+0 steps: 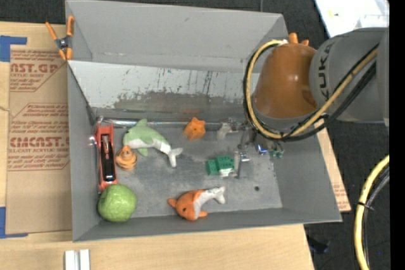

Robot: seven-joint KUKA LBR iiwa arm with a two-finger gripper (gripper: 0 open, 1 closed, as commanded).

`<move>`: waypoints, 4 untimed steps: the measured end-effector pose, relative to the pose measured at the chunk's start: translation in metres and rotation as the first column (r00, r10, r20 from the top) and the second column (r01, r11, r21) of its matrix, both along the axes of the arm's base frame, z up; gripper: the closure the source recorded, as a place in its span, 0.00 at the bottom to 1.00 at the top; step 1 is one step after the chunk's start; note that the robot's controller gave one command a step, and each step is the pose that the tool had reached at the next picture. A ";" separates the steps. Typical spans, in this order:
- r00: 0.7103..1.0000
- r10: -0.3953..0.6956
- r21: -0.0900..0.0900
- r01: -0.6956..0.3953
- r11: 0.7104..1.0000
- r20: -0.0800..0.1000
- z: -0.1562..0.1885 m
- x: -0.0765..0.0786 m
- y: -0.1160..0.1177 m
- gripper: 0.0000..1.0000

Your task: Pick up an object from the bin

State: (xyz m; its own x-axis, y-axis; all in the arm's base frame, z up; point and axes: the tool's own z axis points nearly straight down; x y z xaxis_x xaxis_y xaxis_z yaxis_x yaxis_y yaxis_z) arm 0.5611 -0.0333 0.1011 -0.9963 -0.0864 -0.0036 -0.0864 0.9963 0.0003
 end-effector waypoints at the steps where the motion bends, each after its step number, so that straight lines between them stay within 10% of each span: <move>1: 0.982 -0.189 0.004 0.189 0.982 0.007 -0.032 -0.012 -0.006 0.00; 2: 0.995 -0.104 0.003 0.104 0.995 0.011 -0.029 -0.018 0.001 1.00; 4: 0.995 -0.104 0.003 0.104 0.995 0.004 -0.009 -0.020 0.001 1.00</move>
Offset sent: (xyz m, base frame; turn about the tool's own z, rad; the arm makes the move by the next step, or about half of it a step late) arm -0.0199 0.0004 -0.0311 0.1031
